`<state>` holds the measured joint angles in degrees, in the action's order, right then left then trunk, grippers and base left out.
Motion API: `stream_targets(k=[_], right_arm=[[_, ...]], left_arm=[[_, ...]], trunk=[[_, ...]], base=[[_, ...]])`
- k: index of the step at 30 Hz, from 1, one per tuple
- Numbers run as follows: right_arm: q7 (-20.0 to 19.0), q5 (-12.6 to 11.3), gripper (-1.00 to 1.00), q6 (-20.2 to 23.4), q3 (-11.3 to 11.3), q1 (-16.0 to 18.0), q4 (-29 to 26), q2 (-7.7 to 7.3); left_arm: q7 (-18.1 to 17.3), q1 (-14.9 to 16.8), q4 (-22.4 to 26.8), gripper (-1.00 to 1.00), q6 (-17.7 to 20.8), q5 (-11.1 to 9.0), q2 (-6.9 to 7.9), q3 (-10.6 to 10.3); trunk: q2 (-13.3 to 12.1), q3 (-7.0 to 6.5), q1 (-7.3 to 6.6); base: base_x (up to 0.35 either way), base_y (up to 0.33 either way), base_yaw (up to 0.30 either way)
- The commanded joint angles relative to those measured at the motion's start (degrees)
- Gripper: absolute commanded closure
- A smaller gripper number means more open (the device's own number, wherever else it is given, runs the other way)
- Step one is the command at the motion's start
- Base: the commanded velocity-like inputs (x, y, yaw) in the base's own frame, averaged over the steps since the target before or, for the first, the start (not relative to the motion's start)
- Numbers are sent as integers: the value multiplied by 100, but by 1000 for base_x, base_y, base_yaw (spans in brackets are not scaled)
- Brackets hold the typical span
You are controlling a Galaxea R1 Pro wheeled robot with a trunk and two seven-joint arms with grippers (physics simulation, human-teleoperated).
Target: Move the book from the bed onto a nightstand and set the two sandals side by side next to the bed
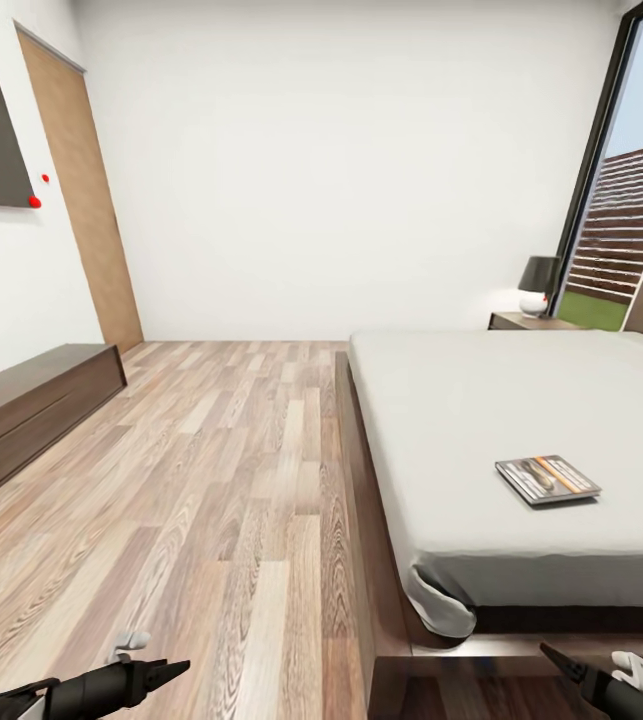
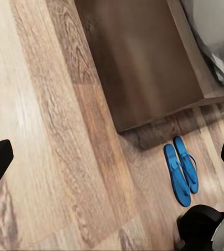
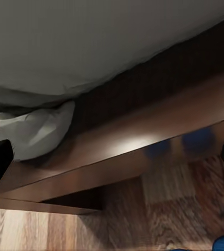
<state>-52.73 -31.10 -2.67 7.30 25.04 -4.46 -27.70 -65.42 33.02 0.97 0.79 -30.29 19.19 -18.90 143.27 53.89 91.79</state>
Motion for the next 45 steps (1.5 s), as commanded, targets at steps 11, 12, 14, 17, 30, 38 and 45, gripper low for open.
stream_targets(k=[11, 12, 14, 17, 30, 38, 45], right_arm=[[-22, 51, -100, -32, 43, 4, 11, -4], [-24, 51, -100, -32, 43, 6, 10, -3], [-25, 51, -100, -30, 43, 4, 12, -2], [-25, 51, -100, -30, 43, 4, 11, -2], [-26, 51, -100, -32, 43, 6, 10, -1], [-26, 51, -100, -32, 43, 6, 11, -1], [-26, 51, -100, -32, 43, 6, 12, 1]], left_arm=[[-15, 2, 2, -100, 9, -48, -3, -52], [-15, 1, 1, -100, 9, -48, -3, -52], [-15, 1, 0, -100, 9, -48, -3, -52], [-15, 2, 2, -100, 9, -48, -3, -52], [-15, 1, 1, -100, 9, -48, -3, -52], [-15, 2, 2, -100, 9, -48, -3, -52], [-15, 2, 0, -100, 9, -48, -3, -52]], trunk=[[-284, -209, -165], [-324, -227, -187], [-404, -263, -231], [-525, -317, -297], [-1046, -550, -582], [-1367, -694, -758], [-1648, -820, -912]], base=[[0, 0, 0], [0, 0, 0], [0, 0, 0], [0, 0, 0], [0, 0, 0], [0, 0, 0], [0, 0, 0]])
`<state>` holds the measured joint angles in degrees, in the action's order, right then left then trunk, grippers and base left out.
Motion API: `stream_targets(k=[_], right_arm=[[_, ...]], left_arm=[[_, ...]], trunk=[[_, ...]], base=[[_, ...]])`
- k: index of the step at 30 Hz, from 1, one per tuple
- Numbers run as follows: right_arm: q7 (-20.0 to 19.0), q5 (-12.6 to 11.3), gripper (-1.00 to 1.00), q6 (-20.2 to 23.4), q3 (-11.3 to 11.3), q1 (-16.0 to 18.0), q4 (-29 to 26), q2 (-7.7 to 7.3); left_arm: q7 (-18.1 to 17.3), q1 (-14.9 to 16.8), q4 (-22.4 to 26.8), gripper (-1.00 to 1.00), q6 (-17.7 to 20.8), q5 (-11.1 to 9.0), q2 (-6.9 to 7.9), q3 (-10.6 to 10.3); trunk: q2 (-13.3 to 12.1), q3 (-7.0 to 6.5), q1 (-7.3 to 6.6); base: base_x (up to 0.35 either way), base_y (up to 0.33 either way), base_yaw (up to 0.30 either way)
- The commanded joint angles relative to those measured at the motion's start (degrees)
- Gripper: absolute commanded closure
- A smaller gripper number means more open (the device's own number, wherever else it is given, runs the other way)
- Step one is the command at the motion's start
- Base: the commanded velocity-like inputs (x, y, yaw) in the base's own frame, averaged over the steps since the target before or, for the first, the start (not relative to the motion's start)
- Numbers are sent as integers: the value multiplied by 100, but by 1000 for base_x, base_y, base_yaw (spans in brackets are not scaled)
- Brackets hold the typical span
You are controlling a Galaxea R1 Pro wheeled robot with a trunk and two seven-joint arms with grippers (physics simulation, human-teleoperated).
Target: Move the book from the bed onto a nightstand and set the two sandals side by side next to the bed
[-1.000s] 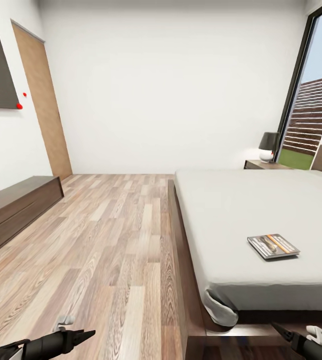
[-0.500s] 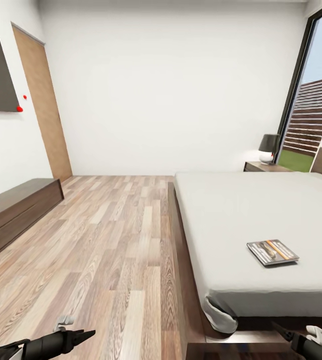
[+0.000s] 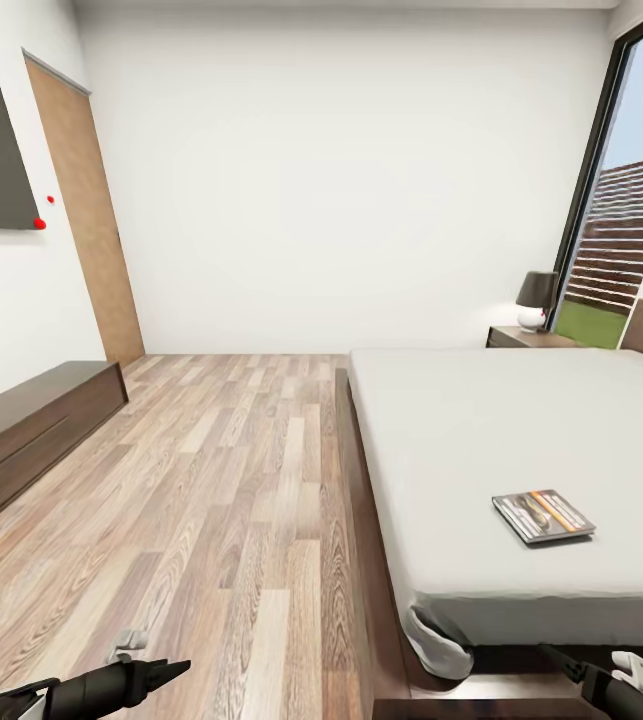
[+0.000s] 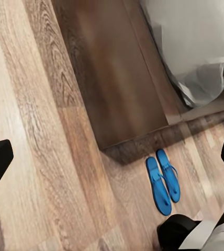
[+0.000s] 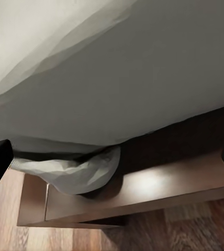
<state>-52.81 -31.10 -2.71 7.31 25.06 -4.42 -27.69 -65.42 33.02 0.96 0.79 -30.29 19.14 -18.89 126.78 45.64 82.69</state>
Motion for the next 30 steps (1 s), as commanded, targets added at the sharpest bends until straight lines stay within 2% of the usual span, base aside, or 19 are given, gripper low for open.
stream_targets(k=[1, 13, 30], right_arm=[[-19, 52, -100, -28, 42, 6, 8, 0], [-24, 52, -100, -24, 42, 1, 6, -5], [-17, 52, -100, -19, 42, 3, 3, -3]], left_arm=[[-15, 2, 1, -100, 9, -48, 0, -53], [-15, 1, 2, -100, 9, -48, 2, -53], [-24, 2, 2, -100, 9, -48, 2, -44]], trunk=[[-39, -12, -24], [-520, -228, -287], [-520, -228, -287]], base=[[0, 0, 0], [0, 0, 0], [0, 0, 0]])
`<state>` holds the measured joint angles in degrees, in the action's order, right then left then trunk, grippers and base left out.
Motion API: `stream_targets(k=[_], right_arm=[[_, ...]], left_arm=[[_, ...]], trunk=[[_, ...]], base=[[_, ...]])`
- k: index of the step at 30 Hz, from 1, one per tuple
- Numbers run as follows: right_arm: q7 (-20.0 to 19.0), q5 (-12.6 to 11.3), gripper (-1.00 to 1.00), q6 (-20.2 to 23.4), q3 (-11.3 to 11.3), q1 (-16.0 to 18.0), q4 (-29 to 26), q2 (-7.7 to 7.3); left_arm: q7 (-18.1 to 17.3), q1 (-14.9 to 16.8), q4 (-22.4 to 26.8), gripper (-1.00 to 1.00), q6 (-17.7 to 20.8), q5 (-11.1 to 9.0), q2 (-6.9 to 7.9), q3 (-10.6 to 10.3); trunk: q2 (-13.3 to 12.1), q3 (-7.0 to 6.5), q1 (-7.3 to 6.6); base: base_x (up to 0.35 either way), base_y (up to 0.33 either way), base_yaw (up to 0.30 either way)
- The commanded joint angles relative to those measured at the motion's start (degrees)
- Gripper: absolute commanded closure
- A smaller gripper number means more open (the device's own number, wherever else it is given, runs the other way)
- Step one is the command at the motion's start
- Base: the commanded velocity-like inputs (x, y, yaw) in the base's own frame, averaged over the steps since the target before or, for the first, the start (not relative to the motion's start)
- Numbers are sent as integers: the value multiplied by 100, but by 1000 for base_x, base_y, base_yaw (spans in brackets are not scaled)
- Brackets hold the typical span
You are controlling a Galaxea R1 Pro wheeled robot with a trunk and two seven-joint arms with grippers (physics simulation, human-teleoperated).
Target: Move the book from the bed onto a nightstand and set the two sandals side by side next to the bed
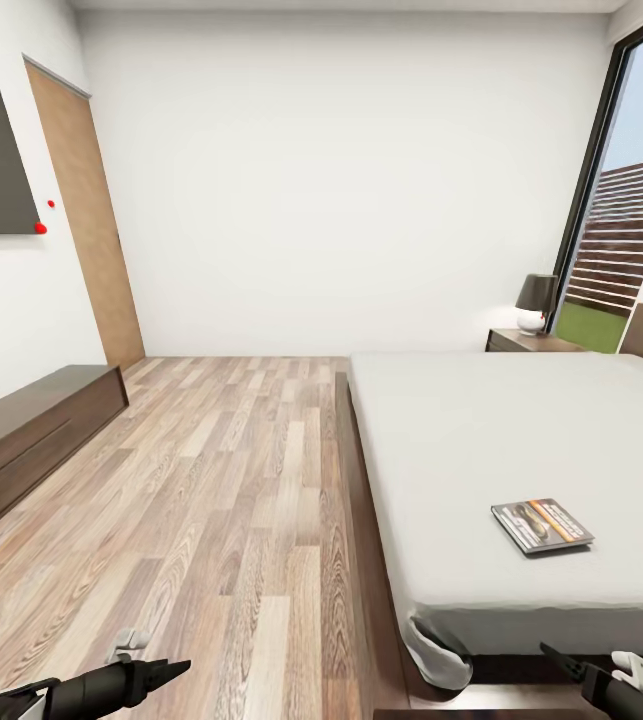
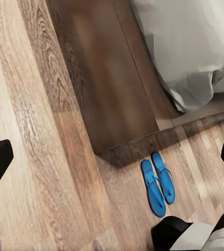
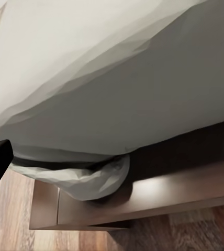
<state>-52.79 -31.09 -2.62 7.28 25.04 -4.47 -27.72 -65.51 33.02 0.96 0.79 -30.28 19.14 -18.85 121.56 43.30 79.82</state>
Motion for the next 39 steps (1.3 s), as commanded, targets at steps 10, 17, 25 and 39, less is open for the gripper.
stream_targets(k=[10, 17, 25, 39], right_arm=[[-13, 51, -100, -28, 46, 5, 12, 0], [-20, 51, -100, -28, 46, 4, 10, 0], [-32, 51, -100, -28, 45, 4, 8, 1], [-38, 51, -100, -22, 46, 6, 8, 0]], left_arm=[[-12, 2, 2, -100, 9, -48, 2, -48], [-12, 3, 1, -100, 9, -48, 2, -48], [-11, 3, 1, -100, 9, -48, 2, -48], [-14, 3, 0, -100, 9, -48, 2, -48]], trunk=[[3, 6, -1], [3, 6, -1], [3, 6, -1], [3, 6, -1]], base=[[-134, 0, 0], [-28, 0, 0], [-1, 0, -100], [0, 0, -274]])
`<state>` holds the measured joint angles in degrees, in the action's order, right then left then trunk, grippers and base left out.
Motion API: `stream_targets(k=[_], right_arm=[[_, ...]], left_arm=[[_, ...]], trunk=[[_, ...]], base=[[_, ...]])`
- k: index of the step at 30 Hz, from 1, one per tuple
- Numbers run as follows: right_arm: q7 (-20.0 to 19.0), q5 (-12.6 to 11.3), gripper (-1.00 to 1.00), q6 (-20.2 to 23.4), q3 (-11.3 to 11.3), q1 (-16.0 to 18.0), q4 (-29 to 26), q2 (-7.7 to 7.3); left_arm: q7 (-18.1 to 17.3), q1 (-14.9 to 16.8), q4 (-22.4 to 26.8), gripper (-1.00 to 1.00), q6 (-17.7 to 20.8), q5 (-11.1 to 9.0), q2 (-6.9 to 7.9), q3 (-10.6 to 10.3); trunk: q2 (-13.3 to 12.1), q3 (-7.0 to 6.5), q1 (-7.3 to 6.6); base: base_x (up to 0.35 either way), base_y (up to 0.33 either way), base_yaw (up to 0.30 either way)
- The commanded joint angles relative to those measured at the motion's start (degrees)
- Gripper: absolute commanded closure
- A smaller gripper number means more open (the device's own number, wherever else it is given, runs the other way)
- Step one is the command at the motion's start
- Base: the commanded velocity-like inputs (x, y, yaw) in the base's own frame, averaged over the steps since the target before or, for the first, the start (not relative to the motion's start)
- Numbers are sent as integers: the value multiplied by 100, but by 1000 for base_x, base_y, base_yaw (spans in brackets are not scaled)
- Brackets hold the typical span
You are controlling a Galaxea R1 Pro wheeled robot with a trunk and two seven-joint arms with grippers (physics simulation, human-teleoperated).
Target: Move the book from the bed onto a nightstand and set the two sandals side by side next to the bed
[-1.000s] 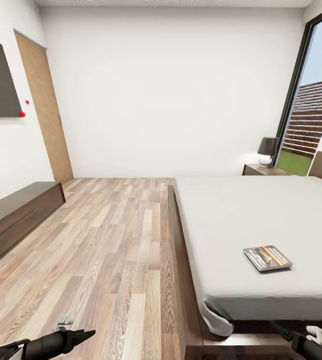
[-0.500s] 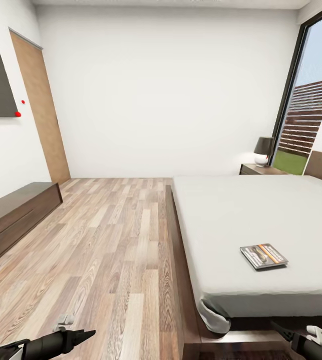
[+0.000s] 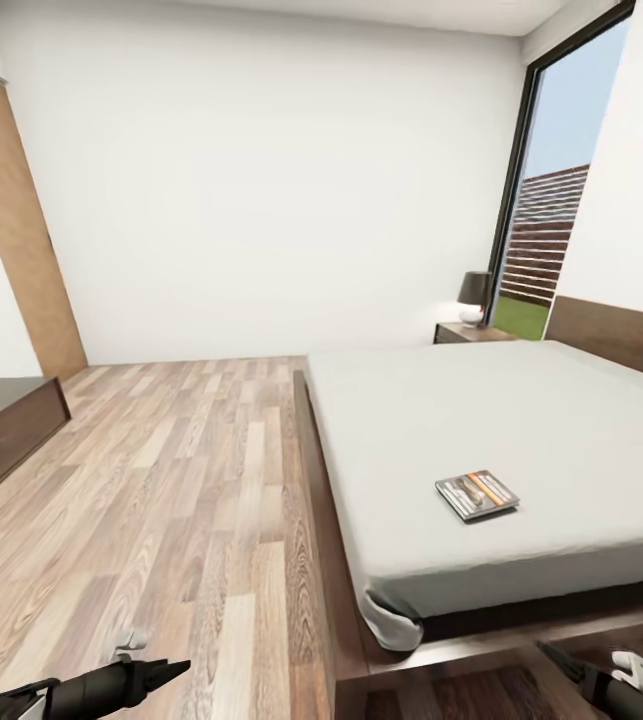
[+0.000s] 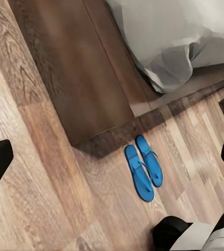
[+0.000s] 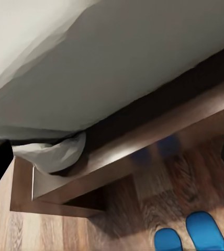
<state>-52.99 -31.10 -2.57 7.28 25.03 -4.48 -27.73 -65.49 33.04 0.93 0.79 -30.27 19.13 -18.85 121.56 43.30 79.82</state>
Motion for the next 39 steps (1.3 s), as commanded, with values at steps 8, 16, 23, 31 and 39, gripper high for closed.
stream_targets(k=[8, 16, 23, 31, 39], right_arm=[[-18, 52, -100, -26, 46, 8, 9, 0], [-18, 52, -100, -27, 46, 7, 9, 1], [-14, 52, -100, -27, 46, 8, 9, 2], [-13, 52, -100, -27, 46, 6, 9, 2], [-10, 52, -100, -26, 46, 7, 9, 0]], left_arm=[[-14, 1, 4, -100, 9, -49, 3, -48], [-13, 0, 3, -100, 9, -49, 3, -48], [-13, 0, 3, -100, 9, -49, 3, -48], [-12, 0, 3, -100, 9, -49, 3, -48], [-14, 1, 3, -100, 9, -49, 3, -48]], trunk=[[3, 6, -1], [3, 6, -1], [3, 6, -1], [3, 6, -1], [3, 6, -1]], base=[[0, 0, -281], [0, 0, -281], [0, 0, -279], [0, 0, -277], [0, 0, -277]])
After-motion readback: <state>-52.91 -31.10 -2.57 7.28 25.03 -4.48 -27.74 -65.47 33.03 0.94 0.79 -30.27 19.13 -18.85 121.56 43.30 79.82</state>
